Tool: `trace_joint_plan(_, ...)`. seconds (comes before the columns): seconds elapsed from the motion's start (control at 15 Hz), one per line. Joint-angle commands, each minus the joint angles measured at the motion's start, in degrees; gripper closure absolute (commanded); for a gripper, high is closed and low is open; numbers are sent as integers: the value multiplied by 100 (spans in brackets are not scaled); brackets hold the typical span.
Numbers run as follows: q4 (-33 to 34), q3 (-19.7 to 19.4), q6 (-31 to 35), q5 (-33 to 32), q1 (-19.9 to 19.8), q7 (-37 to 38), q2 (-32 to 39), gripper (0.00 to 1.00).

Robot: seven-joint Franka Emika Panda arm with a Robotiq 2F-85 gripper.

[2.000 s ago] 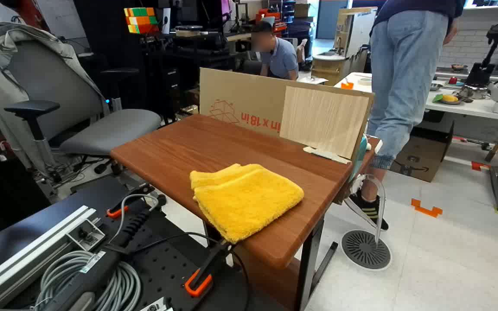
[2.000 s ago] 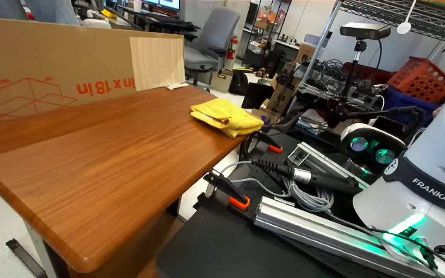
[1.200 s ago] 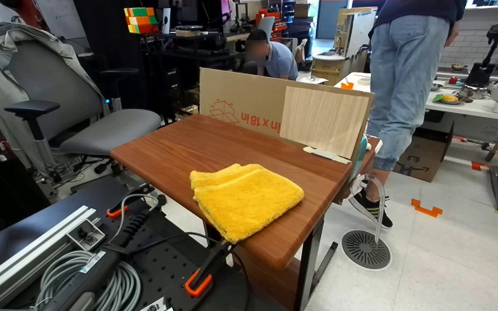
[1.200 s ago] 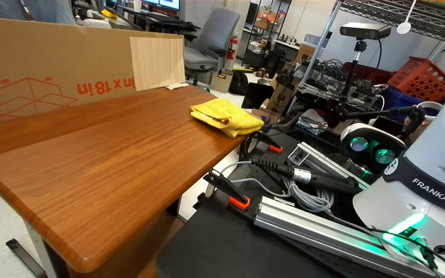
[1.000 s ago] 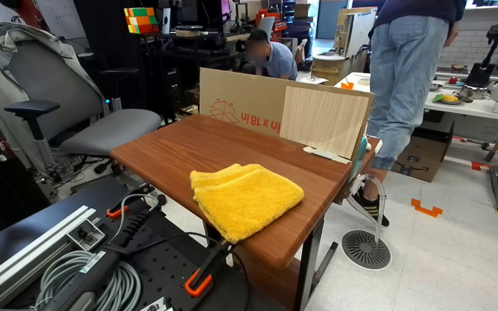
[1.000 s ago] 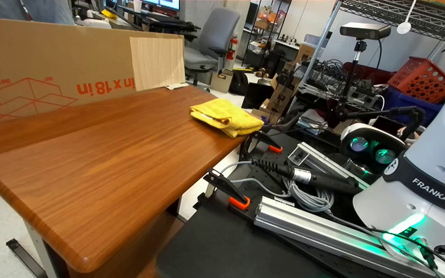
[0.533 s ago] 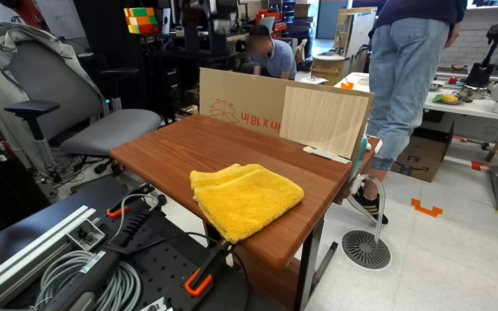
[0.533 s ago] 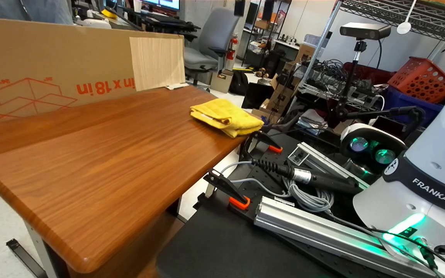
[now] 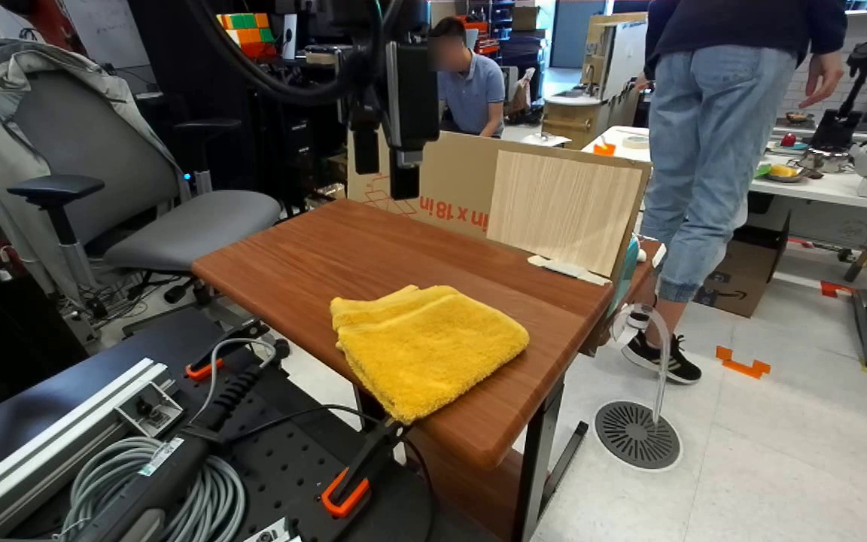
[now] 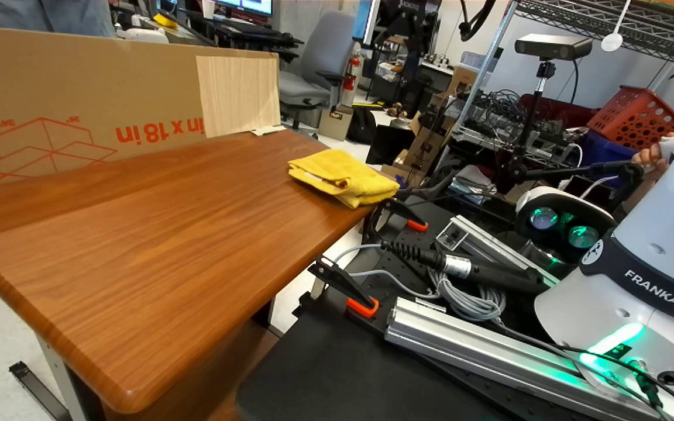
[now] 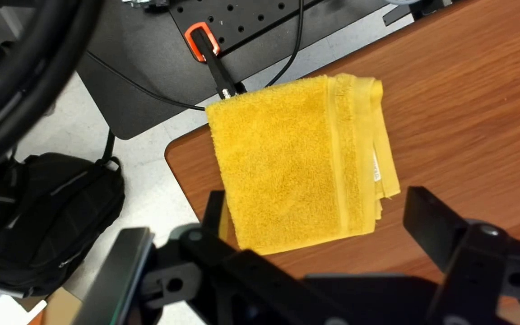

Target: Wipe the top of the table with the yellow towel

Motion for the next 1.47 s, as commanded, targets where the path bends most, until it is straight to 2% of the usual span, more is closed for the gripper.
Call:
trace_joint_plan(0.0, -151, -53, 671, 879, 137, 77, -48, 0)
trace_joint_plan(0.13, -194, -19, 1291, 1318, 190, 56, 236, 0)
trace_joint_plan(0.33, 7, -8, 1610, 1434, 188, 189, 1053, 0)
trace_joint_plan(0.6, 371, -145, 1684, 1231, 144, 736, 2220, 0)
trace_joint_plan(1.0, 692, -538, 1817, 1101, 277, 1157, 3472, 0)
trace_joint_plan(1.13, 733, -624, 1916, 1019, 378, 1195, 3701, 0)
trace_joint_plan(1.4, 249, -434, 2298, 687, 780, 863, 3368, 0)
